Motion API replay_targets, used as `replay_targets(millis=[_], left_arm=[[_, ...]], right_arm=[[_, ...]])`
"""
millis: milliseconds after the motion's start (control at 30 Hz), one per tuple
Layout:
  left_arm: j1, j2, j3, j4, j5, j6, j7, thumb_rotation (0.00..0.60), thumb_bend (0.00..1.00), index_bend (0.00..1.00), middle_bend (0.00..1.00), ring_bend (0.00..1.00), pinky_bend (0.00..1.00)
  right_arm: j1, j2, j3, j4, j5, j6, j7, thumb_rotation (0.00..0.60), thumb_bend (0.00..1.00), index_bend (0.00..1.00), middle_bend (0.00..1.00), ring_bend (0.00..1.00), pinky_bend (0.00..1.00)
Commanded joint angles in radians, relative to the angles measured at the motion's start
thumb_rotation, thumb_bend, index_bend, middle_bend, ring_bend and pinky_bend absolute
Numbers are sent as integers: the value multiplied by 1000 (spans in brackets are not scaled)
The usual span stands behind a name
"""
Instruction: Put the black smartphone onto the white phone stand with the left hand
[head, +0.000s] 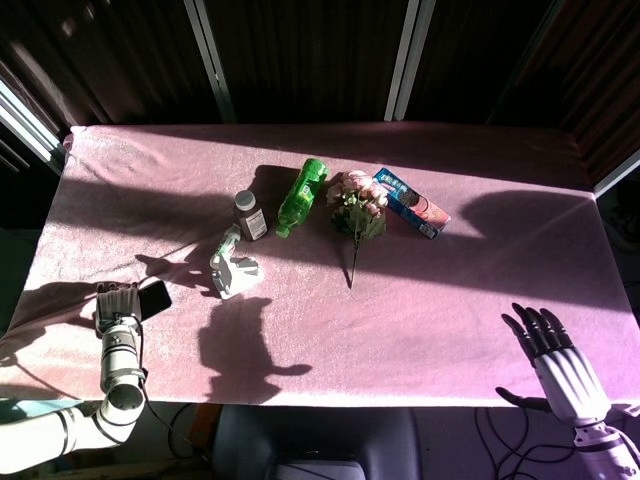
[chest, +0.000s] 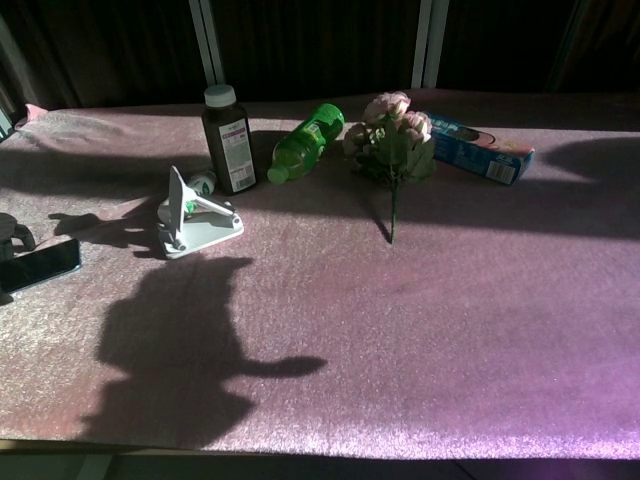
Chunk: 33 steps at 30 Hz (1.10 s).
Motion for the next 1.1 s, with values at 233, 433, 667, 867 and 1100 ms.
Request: replay_targets(millis=[233, 433, 667, 867, 1100], left_arm=[[-30, 49, 8, -22, -57, -56, -29, 600, 278, 210, 395, 149, 93], [-69, 65, 23, 12, -156, -125, -11, 600, 278, 251, 453, 183, 111], [-93, 84, 41, 24, -198, -185, -35, 600, 279, 429, 634, 302, 125], [-113, 88, 75, 54, -234, -227, -46, 600, 322, 694, 914, 553, 179], [-87, 141, 87, 17, -143, -310, -157, 600, 414, 803, 1000, 683, 229]], right_arm=[[0, 0, 0, -1, 0, 1, -2, 600, 128, 0, 0, 0, 0], [-1, -2, 1, 0, 3, 3, -4, 600, 128, 0, 0, 0, 0], [0, -2, 0, -1, 4, 2, -4, 600, 128, 0, 0, 0, 0], [-1, -1, 0, 0, 3, 5, 0, 600, 128, 0, 0, 0, 0], [-1, -1, 0, 1, 3, 9, 4, 600, 128, 0, 0, 0, 0]])
